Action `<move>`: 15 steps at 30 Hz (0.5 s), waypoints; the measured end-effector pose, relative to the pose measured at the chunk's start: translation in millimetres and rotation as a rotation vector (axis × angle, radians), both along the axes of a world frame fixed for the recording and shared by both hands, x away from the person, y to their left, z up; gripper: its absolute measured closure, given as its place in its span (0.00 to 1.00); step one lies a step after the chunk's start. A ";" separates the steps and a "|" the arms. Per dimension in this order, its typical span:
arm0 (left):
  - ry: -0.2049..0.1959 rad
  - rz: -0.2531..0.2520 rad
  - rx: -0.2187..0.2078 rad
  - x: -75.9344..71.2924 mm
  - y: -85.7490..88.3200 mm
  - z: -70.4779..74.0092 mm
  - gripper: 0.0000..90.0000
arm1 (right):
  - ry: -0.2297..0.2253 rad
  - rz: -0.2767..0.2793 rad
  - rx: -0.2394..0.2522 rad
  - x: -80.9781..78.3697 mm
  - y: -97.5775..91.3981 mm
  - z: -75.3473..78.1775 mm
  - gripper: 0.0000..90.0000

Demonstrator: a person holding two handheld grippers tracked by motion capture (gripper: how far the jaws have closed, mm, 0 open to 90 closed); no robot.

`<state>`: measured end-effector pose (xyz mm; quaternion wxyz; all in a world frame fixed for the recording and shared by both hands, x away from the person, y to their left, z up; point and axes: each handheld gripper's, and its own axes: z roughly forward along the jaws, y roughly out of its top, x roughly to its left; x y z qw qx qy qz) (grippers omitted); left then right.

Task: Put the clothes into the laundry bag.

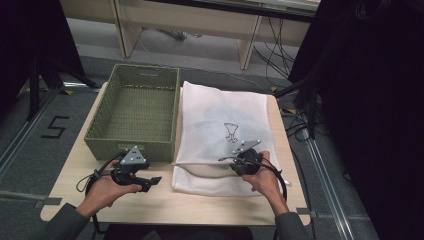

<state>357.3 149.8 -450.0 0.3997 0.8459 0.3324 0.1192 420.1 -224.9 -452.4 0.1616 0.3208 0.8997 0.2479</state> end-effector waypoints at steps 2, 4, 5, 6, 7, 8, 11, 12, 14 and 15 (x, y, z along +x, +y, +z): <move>-0.006 -0.003 0.006 0.0 -0.2 0.3 0.37 | -0.018 0.012 -0.020 -4.1 1.5 2.6 0.93; -0.007 -0.001 0.007 -0.3 -0.2 0.4 0.37 | -0.030 0.021 -0.031 -4.2 1.3 2.2 0.98; -0.008 -0.001 0.006 -0.1 -0.3 0.5 0.37 | -0.042 0.019 -0.029 -3.9 1.6 0.2 0.98; -0.008 -0.002 0.006 0.0 -0.4 0.4 0.37 | -0.016 0.033 -0.041 -3.7 1.0 1.7 0.99; -0.005 -0.006 0.003 0.4 -0.3 -0.1 0.37 | -0.016 0.038 -0.052 -3.8 1.7 1.2 0.99; 0.001 -0.001 0.002 0.0 -0.4 -0.5 0.37 | -0.019 0.037 -0.058 -4.1 3.3 -0.8 0.99; 0.007 0.004 0.003 0.7 -0.4 -1.2 0.37 | 0.023 0.072 -0.101 -1.9 7.5 -10.8 0.99; 0.010 0.004 0.002 0.5 -0.4 -1.5 0.37 | 0.040 0.074 -0.117 -1.2 9.4 -16.4 0.99; 0.006 0.002 0.008 0.0 0.2 -1.6 0.37 | 0.064 0.073 -0.149 0.9 12.5 -25.2 0.99; 0.005 0.003 0.008 0.0 0.3 -1.5 0.37 | 0.070 0.074 -0.152 2.3 12.8 -27.5 0.99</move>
